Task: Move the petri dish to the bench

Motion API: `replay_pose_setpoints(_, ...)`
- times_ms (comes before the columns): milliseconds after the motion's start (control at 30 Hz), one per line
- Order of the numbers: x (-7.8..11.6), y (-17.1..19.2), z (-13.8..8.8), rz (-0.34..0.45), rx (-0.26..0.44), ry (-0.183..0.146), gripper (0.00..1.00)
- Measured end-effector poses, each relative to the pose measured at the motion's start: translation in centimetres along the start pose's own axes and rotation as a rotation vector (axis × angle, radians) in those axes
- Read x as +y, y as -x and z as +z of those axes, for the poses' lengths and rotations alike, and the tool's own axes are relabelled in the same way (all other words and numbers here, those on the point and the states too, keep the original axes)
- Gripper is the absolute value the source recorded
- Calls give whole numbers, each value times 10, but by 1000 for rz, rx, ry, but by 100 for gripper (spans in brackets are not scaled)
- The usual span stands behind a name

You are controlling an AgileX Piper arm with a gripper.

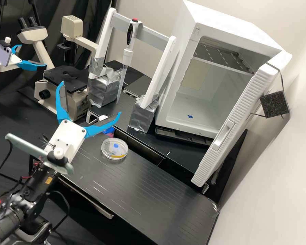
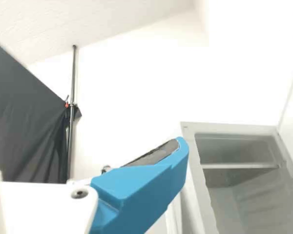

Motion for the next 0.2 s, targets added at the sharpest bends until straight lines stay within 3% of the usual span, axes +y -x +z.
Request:
replay_pose_setpoints(33, 7, 2, 1, 33, -5, -35, 100)
replay_pose_setpoints(100, 24, 5, 9, 149, -49, -70, 100)
replay_pose_setpoints(167, 36, 6, 24, 234, -158, -20, 100)
replay_pose_setpoints(200, 37, 5, 30, 227, -208, 3, 100)
